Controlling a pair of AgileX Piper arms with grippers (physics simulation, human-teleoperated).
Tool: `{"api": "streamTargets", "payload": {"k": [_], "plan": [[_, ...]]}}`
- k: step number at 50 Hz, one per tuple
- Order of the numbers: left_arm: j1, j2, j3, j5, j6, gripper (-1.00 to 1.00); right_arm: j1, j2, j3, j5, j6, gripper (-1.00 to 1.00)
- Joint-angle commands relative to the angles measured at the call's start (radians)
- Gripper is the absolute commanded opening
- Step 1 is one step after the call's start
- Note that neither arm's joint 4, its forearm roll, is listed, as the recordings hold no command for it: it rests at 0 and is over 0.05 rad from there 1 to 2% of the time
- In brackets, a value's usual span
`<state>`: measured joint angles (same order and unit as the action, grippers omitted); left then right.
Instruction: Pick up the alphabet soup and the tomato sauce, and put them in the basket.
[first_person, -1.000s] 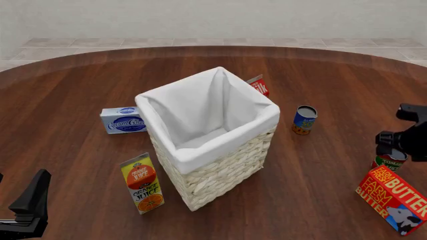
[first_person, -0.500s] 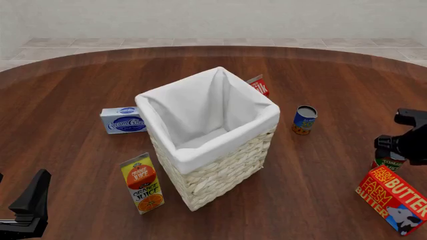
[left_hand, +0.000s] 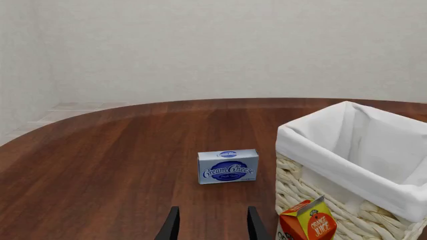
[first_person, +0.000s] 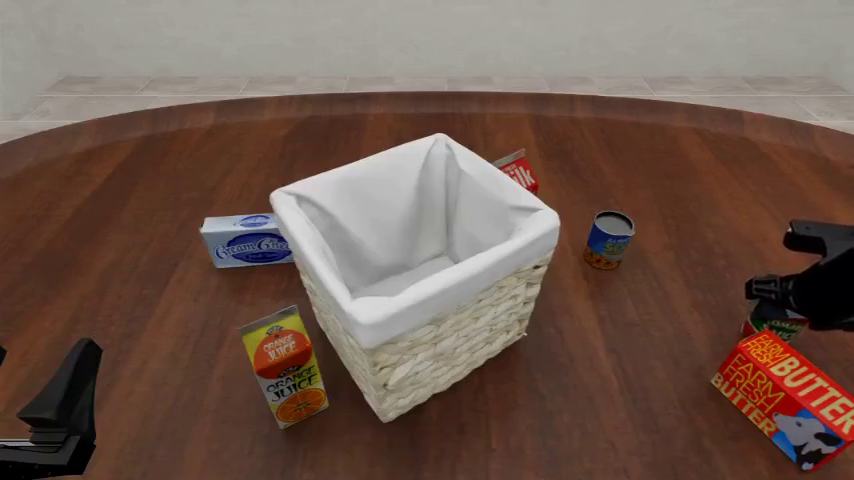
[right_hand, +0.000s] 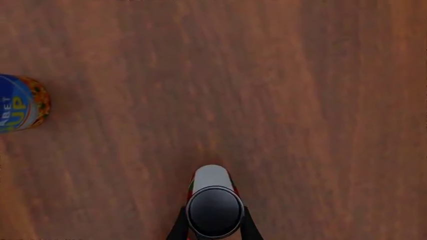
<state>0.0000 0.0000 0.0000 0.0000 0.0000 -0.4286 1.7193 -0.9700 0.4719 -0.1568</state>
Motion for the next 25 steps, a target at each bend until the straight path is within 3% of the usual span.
{"api": "streamTargets", "payload": {"k": [1, 25], "plan": [[0.0, 0.0, 0.0, 0.0, 0.0, 1.0, 0.005, -0.008, -0.008, 0.002, -0.001, -1.0], [0.0, 0.0, 0.0, 0.0, 0.0, 1.0, -0.002, -0.033, -0.046, 0.04, -0.018, -1.0]]}}
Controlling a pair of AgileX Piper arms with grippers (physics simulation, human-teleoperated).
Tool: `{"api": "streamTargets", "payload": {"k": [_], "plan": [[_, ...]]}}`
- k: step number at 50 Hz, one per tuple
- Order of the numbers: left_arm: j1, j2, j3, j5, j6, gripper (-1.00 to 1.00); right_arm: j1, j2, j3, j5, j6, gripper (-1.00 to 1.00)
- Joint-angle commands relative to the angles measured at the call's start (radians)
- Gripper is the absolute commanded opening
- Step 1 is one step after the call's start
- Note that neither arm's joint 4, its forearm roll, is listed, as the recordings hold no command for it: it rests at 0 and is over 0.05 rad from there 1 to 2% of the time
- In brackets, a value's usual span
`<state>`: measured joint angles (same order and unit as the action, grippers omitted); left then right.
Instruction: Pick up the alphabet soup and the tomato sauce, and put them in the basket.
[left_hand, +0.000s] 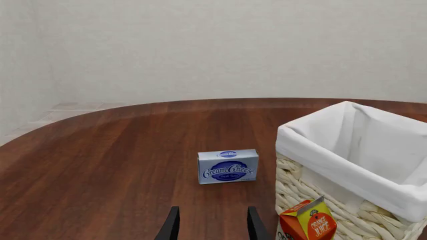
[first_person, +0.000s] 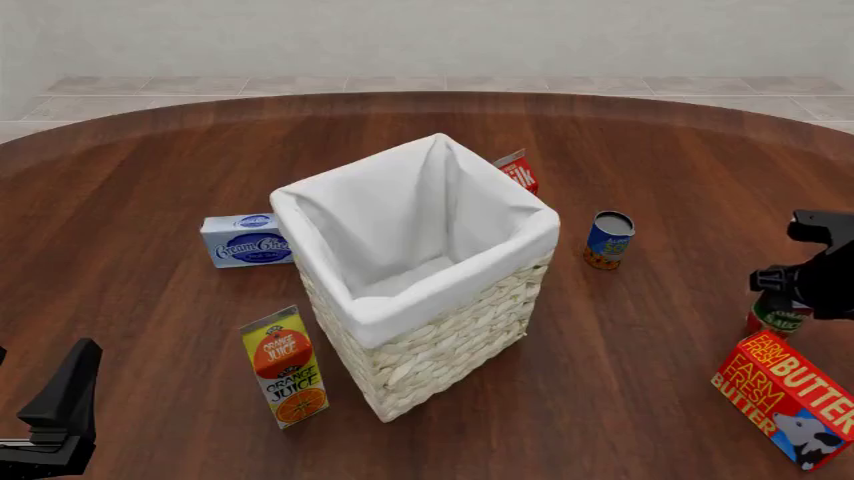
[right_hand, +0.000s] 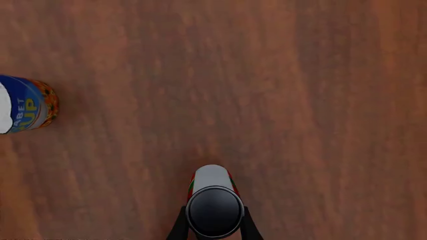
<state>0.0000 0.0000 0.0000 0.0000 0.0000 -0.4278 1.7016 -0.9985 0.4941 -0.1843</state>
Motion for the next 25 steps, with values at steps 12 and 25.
{"api": "streamTargets", "payload": {"k": [12, 25], "plan": [[0.0, 0.0, 0.0, 0.0, 0.0, 1.0, -0.003, -0.044, -0.047, 0.054, 0.005, -1.0], [0.0, 0.0, 0.0, 0.0, 0.0, 1.0, 0.011, -0.087, -0.078, 0.095, 0.005, -1.0]]}}
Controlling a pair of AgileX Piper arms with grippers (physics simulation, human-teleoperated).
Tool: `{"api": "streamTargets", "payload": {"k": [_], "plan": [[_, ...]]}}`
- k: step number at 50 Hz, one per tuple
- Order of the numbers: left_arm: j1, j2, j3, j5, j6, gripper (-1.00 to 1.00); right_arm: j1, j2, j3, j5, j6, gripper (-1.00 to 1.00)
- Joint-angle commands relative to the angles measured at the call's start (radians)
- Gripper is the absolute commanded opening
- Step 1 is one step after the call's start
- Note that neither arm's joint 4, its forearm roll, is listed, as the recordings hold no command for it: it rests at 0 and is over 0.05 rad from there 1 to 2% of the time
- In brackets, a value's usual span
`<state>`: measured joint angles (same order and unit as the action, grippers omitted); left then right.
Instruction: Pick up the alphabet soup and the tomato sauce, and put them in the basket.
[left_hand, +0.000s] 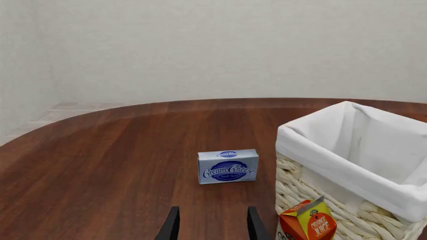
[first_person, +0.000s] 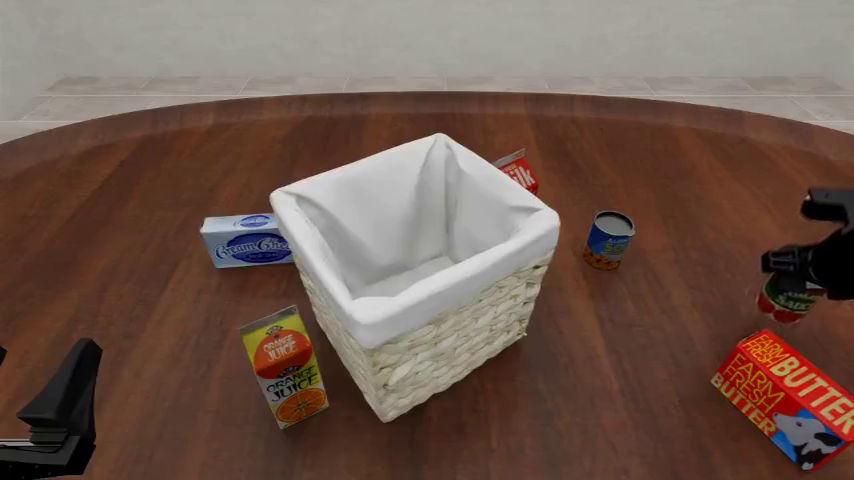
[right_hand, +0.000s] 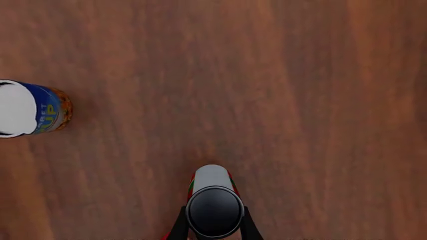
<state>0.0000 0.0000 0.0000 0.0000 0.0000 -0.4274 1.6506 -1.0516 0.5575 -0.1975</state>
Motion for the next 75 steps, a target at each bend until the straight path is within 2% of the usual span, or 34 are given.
{"api": "streamTargets", "payload": {"k": [1, 24, 30, 33, 40, 60, 75], "plan": [[0.0, 0.0, 0.0, 0.0, 0.0, 1.0, 0.012, -0.041, -0.028, 0.037, 0.019, -1.0], [0.0, 0.0, 0.0, 0.0, 0.0, 1.0, 0.057, -0.133, -0.1, 0.122, 0.03, -1.0], [0.0, 0.0, 0.0, 0.0, 0.0, 1.0, 0.093, -0.166, -0.112, 0.147, 0.024, -1.0], [0.0, 0.0, 0.0, 0.0, 0.0, 1.0, 0.118, -0.183, -0.16, 0.177, 0.052, -1.0], [0.0, 0.0, 0.0, 0.0, 0.0, 1.0, 0.141, -0.19, -0.217, 0.213, 0.046, -1.0], [0.0, 0.0, 0.0, 0.0, 0.0, 1.0, 0.207, -0.226, -0.272, 0.256, 0.059, -1.0], [0.0, 0.0, 0.0, 0.0, 0.0, 1.0, 0.295, -0.28, -0.319, 0.309, 0.065, -1.0]]}}
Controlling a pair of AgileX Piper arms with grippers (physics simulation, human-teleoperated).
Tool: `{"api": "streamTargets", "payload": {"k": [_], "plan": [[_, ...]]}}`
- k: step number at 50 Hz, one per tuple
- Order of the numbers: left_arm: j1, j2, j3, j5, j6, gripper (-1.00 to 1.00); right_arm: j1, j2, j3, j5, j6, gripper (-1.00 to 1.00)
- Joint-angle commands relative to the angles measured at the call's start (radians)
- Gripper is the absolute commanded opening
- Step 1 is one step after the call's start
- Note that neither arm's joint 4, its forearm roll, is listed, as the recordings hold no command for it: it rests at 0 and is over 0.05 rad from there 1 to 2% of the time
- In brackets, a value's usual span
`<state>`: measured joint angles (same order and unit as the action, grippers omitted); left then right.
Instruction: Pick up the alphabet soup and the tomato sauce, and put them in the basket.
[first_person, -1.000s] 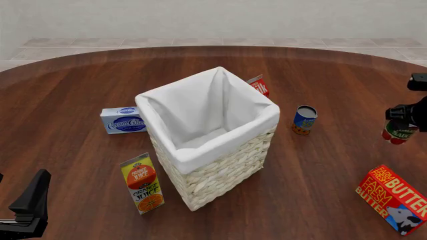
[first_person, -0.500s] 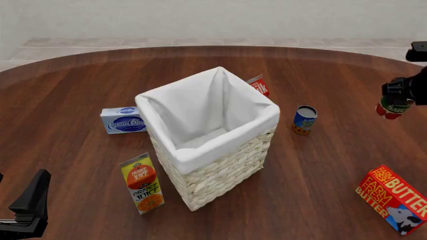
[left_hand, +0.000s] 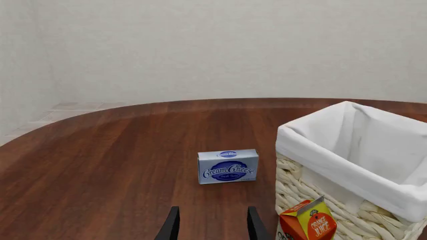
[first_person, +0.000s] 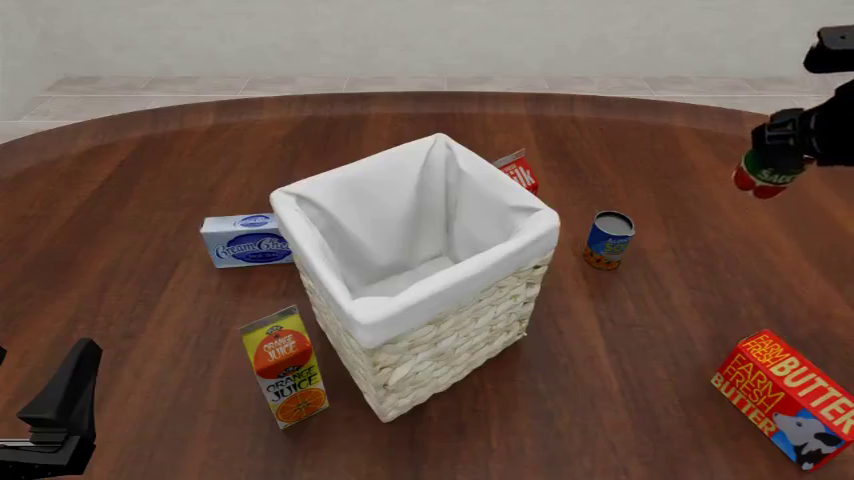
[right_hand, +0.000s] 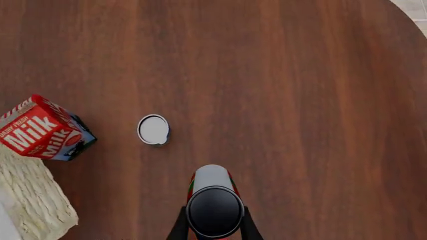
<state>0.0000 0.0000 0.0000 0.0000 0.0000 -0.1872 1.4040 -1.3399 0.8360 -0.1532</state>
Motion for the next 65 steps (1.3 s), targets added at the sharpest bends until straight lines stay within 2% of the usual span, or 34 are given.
{"api": "streamTargets", "payload": {"k": [1, 39, 65], "plan": [[0.0, 0.0, 0.0, 0.0, 0.0, 1.0, 0.068, -0.039, -0.031, 0.034, 0.025, -1.0], [0.0, 0.0, 0.0, 0.0, 0.0, 1.0, 0.312, -0.015, -0.212, 0.12, 0.024, -1.0], [0.0, 0.0, 0.0, 0.0, 0.0, 1.0, 0.485, 0.056, -0.333, 0.134, 0.034, -1.0]]}}
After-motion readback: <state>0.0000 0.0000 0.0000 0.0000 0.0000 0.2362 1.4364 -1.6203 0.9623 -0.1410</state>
